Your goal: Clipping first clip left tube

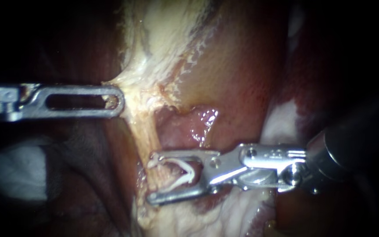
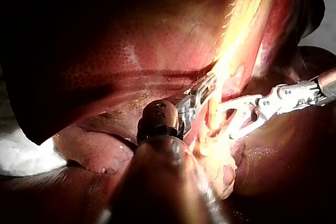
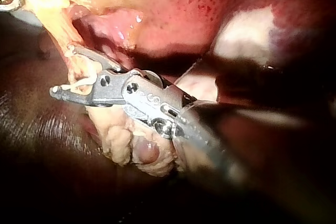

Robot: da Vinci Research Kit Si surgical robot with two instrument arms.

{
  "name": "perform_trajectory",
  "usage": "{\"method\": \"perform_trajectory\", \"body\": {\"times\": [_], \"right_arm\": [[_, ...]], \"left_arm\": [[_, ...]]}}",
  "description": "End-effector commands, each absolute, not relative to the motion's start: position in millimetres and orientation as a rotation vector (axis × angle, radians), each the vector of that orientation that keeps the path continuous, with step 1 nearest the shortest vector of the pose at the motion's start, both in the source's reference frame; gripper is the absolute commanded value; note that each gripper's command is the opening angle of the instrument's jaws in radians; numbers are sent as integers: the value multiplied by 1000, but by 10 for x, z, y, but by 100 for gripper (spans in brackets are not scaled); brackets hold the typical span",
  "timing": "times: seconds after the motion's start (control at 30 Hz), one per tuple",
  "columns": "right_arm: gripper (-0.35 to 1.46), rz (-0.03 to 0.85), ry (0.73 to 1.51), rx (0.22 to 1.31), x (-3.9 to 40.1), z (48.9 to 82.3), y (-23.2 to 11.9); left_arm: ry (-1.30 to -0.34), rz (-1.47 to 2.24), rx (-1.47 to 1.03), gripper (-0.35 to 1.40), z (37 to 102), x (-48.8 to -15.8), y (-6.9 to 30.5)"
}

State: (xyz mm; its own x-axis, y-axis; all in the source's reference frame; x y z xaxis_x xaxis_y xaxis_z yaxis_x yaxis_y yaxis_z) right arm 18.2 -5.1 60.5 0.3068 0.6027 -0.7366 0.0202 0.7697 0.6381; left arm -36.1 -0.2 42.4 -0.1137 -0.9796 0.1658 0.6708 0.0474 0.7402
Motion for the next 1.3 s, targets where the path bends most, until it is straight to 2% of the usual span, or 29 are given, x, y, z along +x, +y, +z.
{"method": "perform_trajectory", "body": {"times": [0.03, 0.37, 0.87, 0.97, 1.3], "right_arm": [[58, 416, 1210, 611, 183, 608, -51], [58, 414, 1182, 590, 187, 624, -52], [58, 403, 1173, 550, 189, 627, -50], [59, 382, 1183, 582, 189, 626, -50], [59, 304, 1288, 706, 189, 609, -59]], "left_arm": [[-817, -1502, 495, -35, 423, -361, -2], [-817, -1501, 504, -35, 416, -365, -6], [-816, -1501, 507, -35, 412, -368, -9], [-816, -1501, 507, -35, 411, -368, -9], [-816, -1501, 508, -35, 411, -368, -9]]}}
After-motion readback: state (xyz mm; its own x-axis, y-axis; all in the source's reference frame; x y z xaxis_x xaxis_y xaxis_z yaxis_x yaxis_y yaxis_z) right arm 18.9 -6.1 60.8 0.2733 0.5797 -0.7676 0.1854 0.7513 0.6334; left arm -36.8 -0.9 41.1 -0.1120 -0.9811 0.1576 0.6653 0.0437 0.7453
